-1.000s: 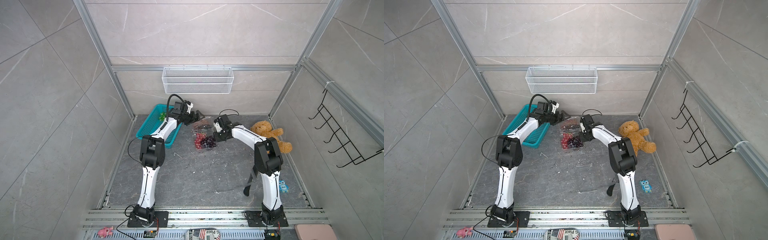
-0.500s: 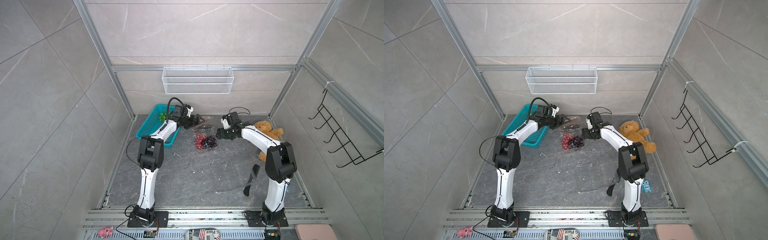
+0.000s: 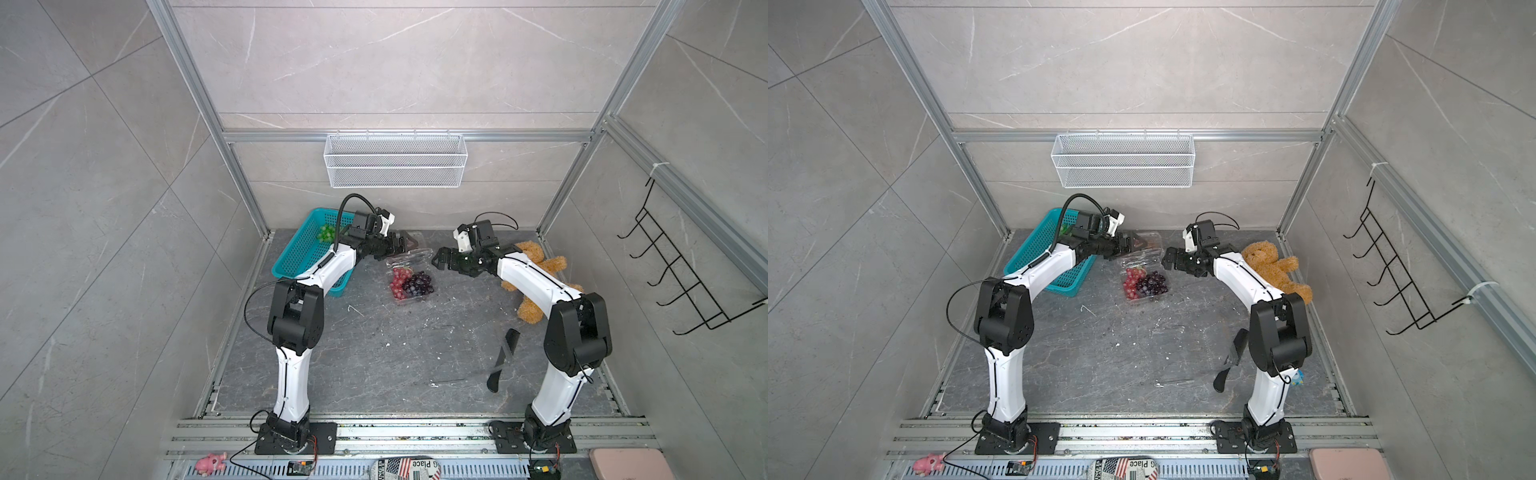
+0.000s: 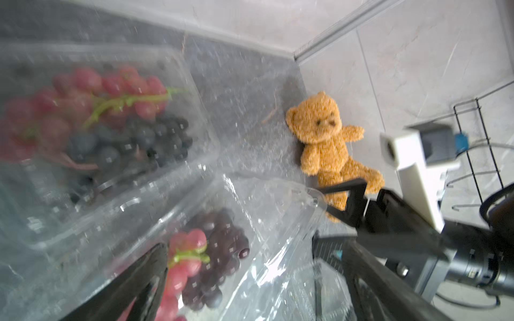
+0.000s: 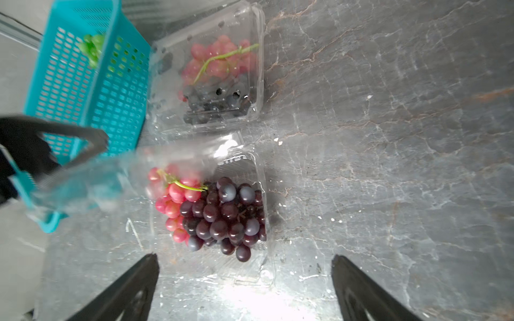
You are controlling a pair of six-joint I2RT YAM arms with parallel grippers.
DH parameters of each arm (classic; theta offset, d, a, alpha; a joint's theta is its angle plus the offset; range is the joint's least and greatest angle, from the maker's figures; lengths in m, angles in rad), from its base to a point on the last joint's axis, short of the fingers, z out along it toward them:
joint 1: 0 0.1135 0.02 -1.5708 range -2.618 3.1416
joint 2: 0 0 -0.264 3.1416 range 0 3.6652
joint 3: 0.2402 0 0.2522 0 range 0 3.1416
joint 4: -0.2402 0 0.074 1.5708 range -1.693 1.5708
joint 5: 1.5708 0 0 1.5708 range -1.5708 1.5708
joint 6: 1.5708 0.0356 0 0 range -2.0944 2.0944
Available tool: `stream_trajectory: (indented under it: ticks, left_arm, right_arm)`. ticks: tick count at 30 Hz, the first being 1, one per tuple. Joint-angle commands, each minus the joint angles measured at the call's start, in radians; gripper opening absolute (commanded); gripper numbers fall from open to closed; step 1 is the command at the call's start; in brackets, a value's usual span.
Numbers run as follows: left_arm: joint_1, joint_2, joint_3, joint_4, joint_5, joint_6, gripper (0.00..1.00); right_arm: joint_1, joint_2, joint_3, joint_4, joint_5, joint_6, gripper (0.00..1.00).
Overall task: Pack grapes into containers
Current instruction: Close the packing box at the center of the board.
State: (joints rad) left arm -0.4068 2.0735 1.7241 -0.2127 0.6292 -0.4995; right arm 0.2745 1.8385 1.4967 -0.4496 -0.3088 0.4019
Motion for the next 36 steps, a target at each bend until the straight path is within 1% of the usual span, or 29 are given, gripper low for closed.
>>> stream_trajectory:
  ticks: [1, 3, 5, 10, 13, 16, 20, 26, 36]
  left_arm:
    - [-0.015, -0.074, -0.068, 0.084, -0.013, -0.030, 0.99]
    - [-0.019, -0.091, -0.125, 0.132, -0.020, -0.060, 0.99]
    - [-0.022, -0.104, -0.172, 0.174, -0.024, -0.081, 0.99]
    - [-0.037, -0.127, -0.230, 0.207, -0.041, -0.098, 0.99]
    - [-0.044, -0.142, -0.259, 0.225, -0.050, -0.112, 0.99]
    - [-0.051, -0.157, -0.287, 0.237, -0.063, -0.118, 0.99]
    - [-0.058, -0.175, -0.336, 0.268, -0.081, -0.139, 0.99]
    - [-0.071, -0.185, -0.368, 0.287, -0.091, -0.165, 0.99]
    - [-0.104, -0.172, -0.376, 0.319, -0.107, -0.195, 0.99]
  right_arm:
    - [-0.027, -0.039, -0.039, 0.079, -0.102, 0.102, 0.99]
    - [-0.037, -0.038, -0.054, 0.107, -0.134, 0.132, 1.00]
    - [-0.038, -0.028, -0.059, 0.110, -0.137, 0.137, 0.99]
    - [-0.036, 0.015, -0.091, 0.153, -0.154, 0.155, 0.98]
    - [-0.023, 0.048, -0.111, 0.168, -0.164, 0.154, 0.93]
    - [0.000, 0.071, -0.127, 0.172, -0.146, 0.132, 0.88]
    - [0.015, 0.079, -0.177, 0.220, -0.173, 0.135, 0.81]
    - [0.021, 0.084, -0.228, 0.235, -0.159, 0.117, 0.76]
    - [0.020, 0.061, -0.259, 0.241, -0.160, 0.095, 0.76]
